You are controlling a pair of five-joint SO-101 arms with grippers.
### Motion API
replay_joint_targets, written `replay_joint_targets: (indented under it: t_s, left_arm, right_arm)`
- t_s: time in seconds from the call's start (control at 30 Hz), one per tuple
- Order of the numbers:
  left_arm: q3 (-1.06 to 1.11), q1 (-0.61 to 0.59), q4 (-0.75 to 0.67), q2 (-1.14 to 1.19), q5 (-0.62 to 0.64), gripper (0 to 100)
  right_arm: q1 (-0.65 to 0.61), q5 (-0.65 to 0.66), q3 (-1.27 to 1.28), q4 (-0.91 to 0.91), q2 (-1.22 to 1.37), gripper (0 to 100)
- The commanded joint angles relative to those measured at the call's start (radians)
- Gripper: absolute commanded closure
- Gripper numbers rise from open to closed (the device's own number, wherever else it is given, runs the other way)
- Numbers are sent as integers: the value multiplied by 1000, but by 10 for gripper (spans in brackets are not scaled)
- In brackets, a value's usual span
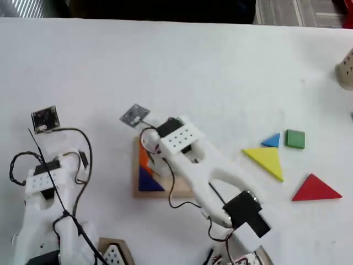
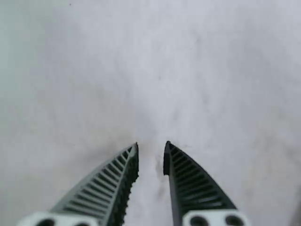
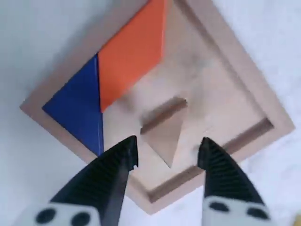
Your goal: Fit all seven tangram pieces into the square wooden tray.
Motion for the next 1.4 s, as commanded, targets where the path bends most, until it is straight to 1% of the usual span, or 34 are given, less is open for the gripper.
replay_joint_targets:
  t_s: [0.0, 0.13, 0.27, 0.33, 0.47, 0.5, 0.57, 0.7, 0.8, 0.87, 0.97, 1.03, 1.07, 1.17, 1.23, 1.27, 1.33, 1.37]
  left_arm:
    - [-11, -4, -23, -35, -8, 891]
    - [-11, -4, -23, -35, -8, 891]
    - [-11, -2, -23, -35, -8, 891]
    - [-11, -2, -23, -35, -8, 891]
    - [-11, -2, -23, -35, -8, 891]
    - [-11, -2, -23, -35, -8, 891]
    - [-11, -2, -23, -35, -8, 891]
    - [-11, -2, -23, -35, -8, 891]
    - [-11, -2, -23, -35, -6, 891]
    - [-11, -2, -23, -35, -6, 891]
    - [-11, 12, -23, -35, -8, 891]
    - [-11, 56, -18, -35, -18, 891]
    - [-11, 81, -18, -35, -46, 891]
    - [-20, 189, -20, -36, -144, 891]
    - [-40, 278, -14, -36, -161, 896]
    - [-58, 328, -2, -36, -161, 916]
    - [-117, 430, 20, -36, -161, 987]
    - [-149, 475, 37, -36, -161, 976]
  right_arm:
    - [-31, -8, -12, -15, -4, 730]
    - [-27, -8, -31, 24, -27, 722]
    - [76, -8, -92, 177, -99, 729]
    - [159, -8, -92, 222, -143, 776]
    - [340, -8, -15, 245, -220, 960]
    - [378, -8, 9, 245, -245, 993]
    - [447, -5, 71, 245, -308, 957]
    - [542, 81, 229, 193, -438, 981]
    - [625, 91, 379, 102, -526, 980]
    - [716, 92, 476, 16, -581, 980]
    - [885, 95, 594, -110, -657, 981]
    - [969, 114, 655, -148, -700, 981]
    - [997, 140, 681, -151, -717, 981]
    - [1055, 215, 747, -156, -753, 981]
    - [1092, 249, 772, -157, -760, 981]
    - [1109, 259, 775, -157, -760, 981]
    - [1148, 275, 781, -157, -754, 981]
    - [1171, 285, 790, -157, -751, 981]
